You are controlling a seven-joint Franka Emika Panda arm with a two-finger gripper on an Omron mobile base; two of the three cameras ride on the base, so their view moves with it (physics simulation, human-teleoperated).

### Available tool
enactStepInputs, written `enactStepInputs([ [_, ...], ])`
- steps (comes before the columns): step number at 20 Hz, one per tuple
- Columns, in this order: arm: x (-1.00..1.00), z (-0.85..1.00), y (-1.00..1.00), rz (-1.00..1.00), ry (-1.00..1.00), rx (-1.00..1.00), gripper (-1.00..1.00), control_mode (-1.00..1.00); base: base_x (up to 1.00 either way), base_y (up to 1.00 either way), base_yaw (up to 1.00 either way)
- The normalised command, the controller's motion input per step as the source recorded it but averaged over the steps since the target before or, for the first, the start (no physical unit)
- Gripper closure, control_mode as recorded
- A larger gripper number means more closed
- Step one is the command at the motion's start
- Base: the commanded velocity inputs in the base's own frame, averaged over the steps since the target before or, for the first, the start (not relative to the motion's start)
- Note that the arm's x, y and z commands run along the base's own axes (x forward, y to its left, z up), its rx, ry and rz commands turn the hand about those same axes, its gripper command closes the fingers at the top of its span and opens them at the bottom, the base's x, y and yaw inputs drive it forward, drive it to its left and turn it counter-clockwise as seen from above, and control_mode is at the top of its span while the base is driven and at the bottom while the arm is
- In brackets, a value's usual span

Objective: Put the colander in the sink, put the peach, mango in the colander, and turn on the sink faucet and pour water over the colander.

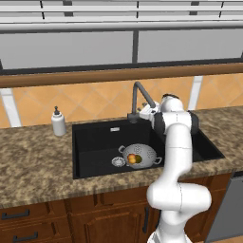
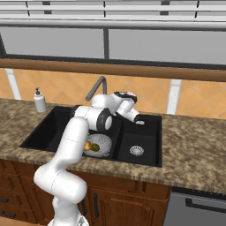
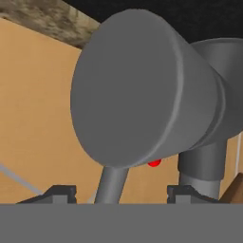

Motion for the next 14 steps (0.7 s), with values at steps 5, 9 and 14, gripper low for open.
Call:
enactStepInputs([
  [5,0.42,0.00,-0.02,0.00,0.00,0.07,1.00,-1.00,0.00,0.00,0.00],
  [9,0.48,0.00,-0.19,0.00,0.00,0.13,1.00,-1.00,0.00,0.00,0.00],
  [14,0.50,0.00,-0.52,0.00,-0.01,0.12,1.00,-1.00,0.00,0.00,0.00],
])
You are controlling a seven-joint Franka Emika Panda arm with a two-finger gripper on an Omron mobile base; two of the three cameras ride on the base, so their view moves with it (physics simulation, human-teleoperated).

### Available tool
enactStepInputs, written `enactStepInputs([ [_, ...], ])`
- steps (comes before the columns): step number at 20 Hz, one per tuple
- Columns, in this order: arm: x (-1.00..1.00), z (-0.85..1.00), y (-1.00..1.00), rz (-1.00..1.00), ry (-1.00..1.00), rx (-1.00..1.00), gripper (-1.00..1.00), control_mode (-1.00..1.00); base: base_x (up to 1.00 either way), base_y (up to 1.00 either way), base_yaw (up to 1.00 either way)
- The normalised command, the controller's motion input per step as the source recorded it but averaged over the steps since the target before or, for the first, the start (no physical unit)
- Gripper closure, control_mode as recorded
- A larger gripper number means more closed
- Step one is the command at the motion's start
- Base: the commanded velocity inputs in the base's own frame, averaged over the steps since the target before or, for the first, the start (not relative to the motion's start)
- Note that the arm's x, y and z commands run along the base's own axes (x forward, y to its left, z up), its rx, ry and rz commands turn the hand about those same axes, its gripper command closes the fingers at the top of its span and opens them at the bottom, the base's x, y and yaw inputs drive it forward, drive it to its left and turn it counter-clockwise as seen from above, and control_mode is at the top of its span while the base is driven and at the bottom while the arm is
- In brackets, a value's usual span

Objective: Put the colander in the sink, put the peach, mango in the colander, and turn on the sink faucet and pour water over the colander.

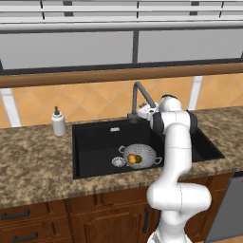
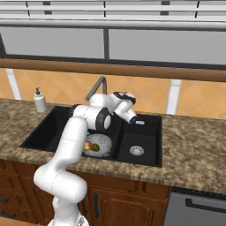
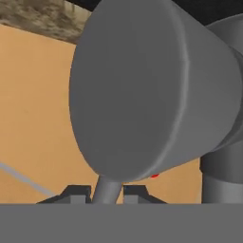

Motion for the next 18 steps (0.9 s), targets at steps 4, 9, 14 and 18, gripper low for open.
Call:
enactStepInputs([
  [4,0.37,0.00,-0.93,0.00,-0.06,0.24,1.00,-1.00,0.00,0.00,0.00],
  [9,0.29,0.00,-1.00,0.00,-0.11,0.39,1.00,-1.00,0.00,0.00,0.00],
  [14,0.39,0.00,-1.00,0.00,-0.04,0.37,1.00,-1.00,0.00,0.00,0.00],
  [18,0.27,-0.28,-1.00,-0.01,0.00,0.18,1.00,-1.00,0.00,0.00,0.00],
])
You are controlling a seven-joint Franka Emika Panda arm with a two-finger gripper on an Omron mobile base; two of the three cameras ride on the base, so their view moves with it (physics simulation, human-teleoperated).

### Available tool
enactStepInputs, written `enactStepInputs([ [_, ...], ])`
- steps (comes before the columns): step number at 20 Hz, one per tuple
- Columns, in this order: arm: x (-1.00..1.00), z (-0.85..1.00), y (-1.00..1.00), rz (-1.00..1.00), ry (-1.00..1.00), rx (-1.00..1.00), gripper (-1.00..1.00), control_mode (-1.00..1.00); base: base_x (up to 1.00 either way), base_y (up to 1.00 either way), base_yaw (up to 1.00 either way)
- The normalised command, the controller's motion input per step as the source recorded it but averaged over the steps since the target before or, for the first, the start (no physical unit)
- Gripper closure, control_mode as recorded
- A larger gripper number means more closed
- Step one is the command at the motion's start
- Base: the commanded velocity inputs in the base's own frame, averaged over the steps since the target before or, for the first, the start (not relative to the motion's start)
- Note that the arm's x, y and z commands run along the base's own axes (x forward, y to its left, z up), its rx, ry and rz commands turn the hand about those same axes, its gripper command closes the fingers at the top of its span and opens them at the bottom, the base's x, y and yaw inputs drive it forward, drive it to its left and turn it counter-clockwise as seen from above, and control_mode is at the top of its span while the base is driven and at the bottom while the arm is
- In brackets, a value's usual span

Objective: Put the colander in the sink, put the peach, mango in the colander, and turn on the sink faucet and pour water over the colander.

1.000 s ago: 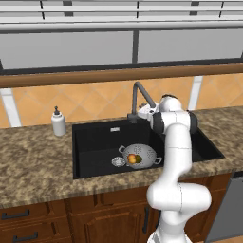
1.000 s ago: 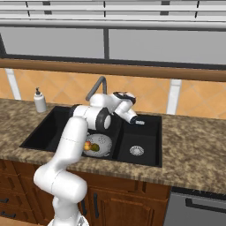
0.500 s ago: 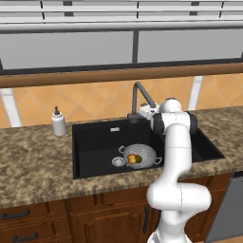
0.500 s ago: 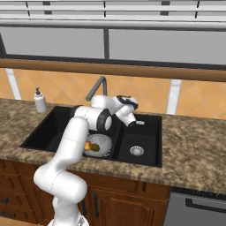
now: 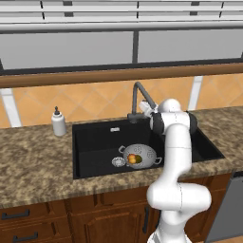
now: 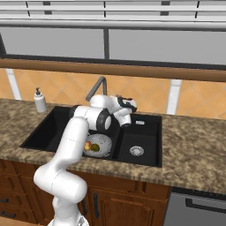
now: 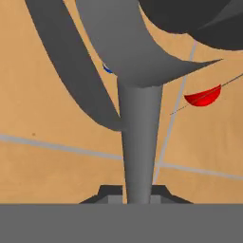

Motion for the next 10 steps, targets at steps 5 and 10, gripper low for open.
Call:
enactStepInputs([
  [5,0.00,-0.92,-1.00,-0.05,0.00,0.01,1.00,-1.00,0.00,0.00,0.00],
  [10,0.00,-1.00,-1.00,-0.02,0.00,0.05,1.00,-1.00,0.00,0.00,0.00],
])
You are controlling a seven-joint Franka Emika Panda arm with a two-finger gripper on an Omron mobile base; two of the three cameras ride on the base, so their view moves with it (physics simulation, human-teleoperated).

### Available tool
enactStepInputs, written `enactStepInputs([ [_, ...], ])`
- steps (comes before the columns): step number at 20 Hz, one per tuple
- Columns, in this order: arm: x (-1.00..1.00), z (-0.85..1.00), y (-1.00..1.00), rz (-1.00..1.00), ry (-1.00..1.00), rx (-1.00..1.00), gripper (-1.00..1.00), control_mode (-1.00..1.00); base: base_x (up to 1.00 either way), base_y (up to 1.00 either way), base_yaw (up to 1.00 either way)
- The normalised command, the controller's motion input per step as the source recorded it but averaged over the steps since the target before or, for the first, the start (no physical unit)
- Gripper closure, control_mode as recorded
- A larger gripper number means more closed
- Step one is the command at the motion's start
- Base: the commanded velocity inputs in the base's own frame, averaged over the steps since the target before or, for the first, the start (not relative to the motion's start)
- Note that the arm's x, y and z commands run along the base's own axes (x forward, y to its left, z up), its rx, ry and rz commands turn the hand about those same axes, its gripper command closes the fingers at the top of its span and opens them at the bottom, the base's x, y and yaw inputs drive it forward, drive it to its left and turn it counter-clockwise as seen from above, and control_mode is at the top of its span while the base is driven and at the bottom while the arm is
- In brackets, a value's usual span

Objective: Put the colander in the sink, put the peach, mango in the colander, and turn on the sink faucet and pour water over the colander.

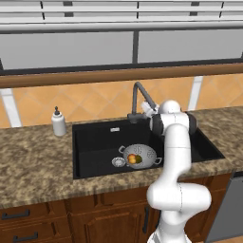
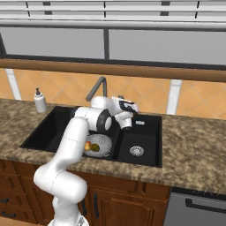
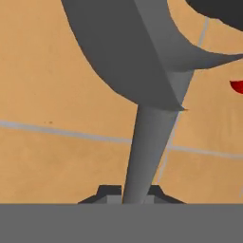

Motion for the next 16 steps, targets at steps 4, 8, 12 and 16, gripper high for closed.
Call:
enactStepInputs([
  [4,0.00,-1.00,-1.00,0.00,0.00,-0.03,1.00,-1.00,0.00,0.00,0.00],
  [8,0.00,-1.00,-1.00,0.00,0.00,-0.08,1.00,-1.00,0.00,0.00,0.00],
  [12,0.00,-1.00,-1.00,0.00,0.00,-0.05,1.00,-1.00,0.00,0.00,0.00],
  [16,-0.12,-0.77,-1.00,0.00,-0.01,-0.02,1.00,-1.00,0.00,0.00,0.00],
])
